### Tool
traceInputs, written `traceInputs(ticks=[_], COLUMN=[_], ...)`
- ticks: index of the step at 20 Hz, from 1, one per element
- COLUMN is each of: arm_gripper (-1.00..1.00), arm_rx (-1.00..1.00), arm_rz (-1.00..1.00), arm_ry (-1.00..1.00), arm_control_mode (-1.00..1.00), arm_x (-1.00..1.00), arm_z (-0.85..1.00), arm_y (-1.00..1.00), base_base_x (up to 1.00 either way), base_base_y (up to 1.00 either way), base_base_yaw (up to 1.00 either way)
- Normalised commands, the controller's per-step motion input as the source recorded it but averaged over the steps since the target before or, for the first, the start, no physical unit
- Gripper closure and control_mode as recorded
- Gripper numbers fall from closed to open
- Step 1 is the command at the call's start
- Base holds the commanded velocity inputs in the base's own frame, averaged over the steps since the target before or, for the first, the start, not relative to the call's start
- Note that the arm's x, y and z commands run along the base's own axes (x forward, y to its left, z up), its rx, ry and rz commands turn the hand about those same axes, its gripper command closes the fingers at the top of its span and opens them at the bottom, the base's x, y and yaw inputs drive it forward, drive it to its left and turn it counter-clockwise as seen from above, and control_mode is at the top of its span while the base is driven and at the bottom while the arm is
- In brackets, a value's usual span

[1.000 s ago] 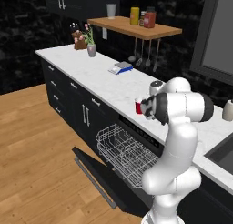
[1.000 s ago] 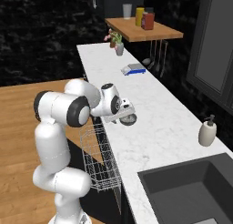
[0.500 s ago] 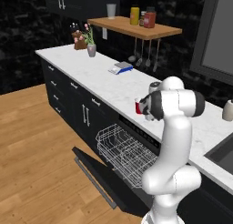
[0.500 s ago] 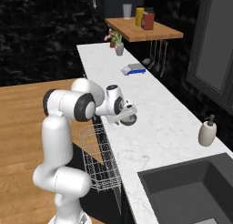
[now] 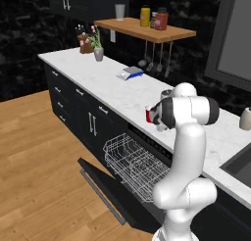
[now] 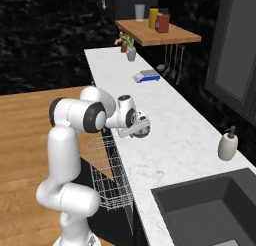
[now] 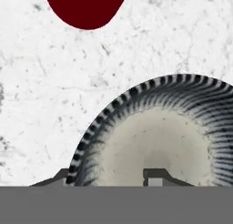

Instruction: Pick up the cup and bowl from the counter, place them in the dishwasher, and close the dishwasher door.

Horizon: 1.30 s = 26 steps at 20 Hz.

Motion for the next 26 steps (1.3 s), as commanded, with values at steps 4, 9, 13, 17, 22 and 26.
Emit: traceInputs(ticks=[4,9,13,17,22,26], arm_gripper=[1.0,1.0,1.0,1.0,1.0,1.0], arm_rx=[0.0,0.0,0.0,0.0,0.0,0.0], arm_rz=[0.05,0.02,0.0,0.0,0.0,0.0], arm_ry=[0.0,-0.01,-0.02,0.04,0.12,0.13], arm_control_mode=[-1.0,-1.0,-1.0,-1.0,-1.0,-1.0], arm_x=[-0.45,-0.92,-1.0,-0.9,-0.53,-0.04], arm_z=[-0.09,0.0,0.04,0.09,0.01,0.0], arm_y=[0.03,0.22,0.69,1.0,1.0,1.0], base_base_x=[0.0,0.0,0.0,0.0,0.0,0.0], base_base_y=[0.0,0.0,0.0,0.0,0.0,0.0], base_base_yaw=[0.0,0.0,0.0,0.0,0.0,0.0])
